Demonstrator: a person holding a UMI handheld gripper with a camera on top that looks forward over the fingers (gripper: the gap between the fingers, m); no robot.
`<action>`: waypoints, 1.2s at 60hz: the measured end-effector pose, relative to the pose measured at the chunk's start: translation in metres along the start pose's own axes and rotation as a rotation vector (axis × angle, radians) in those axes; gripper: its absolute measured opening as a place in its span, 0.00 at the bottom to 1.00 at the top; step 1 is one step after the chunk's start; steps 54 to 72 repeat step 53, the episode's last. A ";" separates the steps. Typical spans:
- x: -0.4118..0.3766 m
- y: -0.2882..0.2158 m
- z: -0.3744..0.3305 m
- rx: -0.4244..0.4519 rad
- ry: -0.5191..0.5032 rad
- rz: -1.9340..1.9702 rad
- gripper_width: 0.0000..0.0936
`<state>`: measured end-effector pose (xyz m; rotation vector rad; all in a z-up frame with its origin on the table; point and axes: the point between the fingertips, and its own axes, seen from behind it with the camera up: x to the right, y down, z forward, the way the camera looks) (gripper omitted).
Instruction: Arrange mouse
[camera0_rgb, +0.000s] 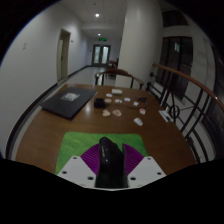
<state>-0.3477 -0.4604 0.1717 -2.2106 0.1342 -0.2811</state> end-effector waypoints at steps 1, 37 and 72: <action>-0.005 0.007 -0.003 -0.012 -0.003 -0.002 0.33; -0.030 0.030 -0.041 -0.019 0.062 0.036 0.91; -0.083 0.062 -0.143 -0.047 0.093 0.047 0.90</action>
